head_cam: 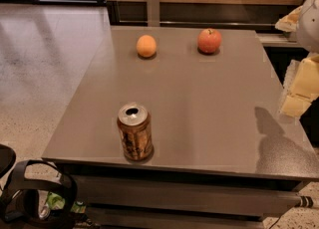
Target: Move apple near orange can
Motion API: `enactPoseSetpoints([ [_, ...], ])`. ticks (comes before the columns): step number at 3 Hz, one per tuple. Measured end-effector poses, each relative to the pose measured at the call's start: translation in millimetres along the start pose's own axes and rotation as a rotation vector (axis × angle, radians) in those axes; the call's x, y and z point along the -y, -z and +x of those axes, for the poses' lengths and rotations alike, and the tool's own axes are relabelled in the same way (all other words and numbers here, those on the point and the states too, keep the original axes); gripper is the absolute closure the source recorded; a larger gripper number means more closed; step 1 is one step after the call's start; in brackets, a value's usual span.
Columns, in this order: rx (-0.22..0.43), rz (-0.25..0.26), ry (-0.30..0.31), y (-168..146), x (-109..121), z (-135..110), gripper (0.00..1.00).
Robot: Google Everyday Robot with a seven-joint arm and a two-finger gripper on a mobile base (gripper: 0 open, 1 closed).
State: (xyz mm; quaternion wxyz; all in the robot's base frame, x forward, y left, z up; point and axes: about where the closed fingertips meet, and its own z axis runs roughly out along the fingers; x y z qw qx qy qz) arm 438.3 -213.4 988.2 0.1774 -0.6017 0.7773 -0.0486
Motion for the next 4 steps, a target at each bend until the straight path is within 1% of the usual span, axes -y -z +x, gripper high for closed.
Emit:
enactPoseSetpoints([
  [1, 0.002, 0.004, 0.001, 0, 4, -1, 0.00],
  [2, 0.037, 0.011, -0.039, -5, 20, -3, 0.00],
  [3, 0.219, 0.031, -0.254, -39, 82, -14, 0.00],
  [4, 0.298, 0.040, -0.374, -59, 107, -21, 0.00],
])
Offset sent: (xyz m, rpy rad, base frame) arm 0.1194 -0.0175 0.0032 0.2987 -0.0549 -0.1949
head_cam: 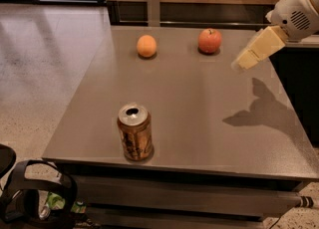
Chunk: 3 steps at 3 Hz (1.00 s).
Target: Move apple near orange can
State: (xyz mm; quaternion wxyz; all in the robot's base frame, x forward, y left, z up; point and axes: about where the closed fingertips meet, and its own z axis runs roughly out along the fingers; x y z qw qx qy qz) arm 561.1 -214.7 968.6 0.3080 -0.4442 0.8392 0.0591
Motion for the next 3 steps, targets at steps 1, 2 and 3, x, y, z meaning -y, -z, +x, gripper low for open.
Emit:
enactPoseSetpoints([
  [1, 0.104, 0.080, -0.107, -22, 34, -2, 0.00],
  [2, 0.163, 0.119, -0.134, -46, 59, -6, 0.00],
  [3, 0.247, 0.131, -0.120, -88, 84, -30, 0.00],
])
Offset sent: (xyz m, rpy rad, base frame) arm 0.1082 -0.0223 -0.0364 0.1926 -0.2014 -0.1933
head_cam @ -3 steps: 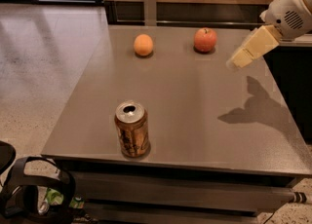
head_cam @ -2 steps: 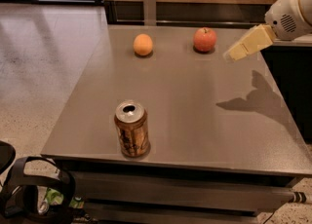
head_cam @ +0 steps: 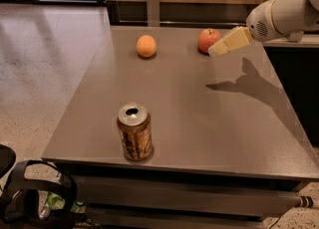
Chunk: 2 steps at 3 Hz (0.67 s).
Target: Move apple near orange can
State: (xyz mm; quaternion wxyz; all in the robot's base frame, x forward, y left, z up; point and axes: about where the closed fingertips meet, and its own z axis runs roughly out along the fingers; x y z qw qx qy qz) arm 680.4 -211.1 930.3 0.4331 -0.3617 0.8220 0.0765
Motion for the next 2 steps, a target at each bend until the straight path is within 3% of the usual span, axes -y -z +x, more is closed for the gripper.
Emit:
enactPoseSetpoints([
  [1, 0.000, 0.000, 0.000, 0, 0, 0, 0.00],
  [2, 0.067, -0.024, -0.012, -34, 17, -11, 0.00],
])
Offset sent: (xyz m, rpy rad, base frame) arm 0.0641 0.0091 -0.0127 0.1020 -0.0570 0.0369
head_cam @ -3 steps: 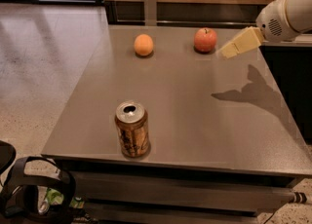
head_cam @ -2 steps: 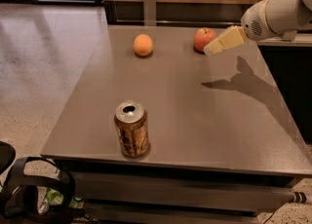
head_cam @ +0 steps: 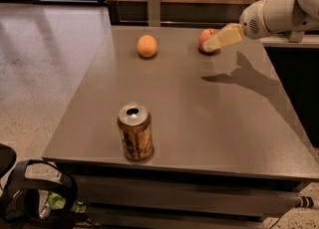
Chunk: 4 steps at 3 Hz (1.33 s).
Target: Move apple near orange can
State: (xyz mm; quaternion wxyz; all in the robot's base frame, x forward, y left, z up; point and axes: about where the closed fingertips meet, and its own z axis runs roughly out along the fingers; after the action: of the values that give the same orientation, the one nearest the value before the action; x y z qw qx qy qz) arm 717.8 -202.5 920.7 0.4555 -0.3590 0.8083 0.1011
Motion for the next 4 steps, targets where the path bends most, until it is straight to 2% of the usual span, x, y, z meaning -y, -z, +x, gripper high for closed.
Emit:
enactPoseSetpoints([
  [1, 0.049, -0.015, -0.016, -26, 13, -4, 0.00],
  [2, 0.090, -0.051, -0.041, -64, 22, -2, 0.00],
  [4, 0.111, -0.080, -0.059, -106, 27, 8, 0.00],
])
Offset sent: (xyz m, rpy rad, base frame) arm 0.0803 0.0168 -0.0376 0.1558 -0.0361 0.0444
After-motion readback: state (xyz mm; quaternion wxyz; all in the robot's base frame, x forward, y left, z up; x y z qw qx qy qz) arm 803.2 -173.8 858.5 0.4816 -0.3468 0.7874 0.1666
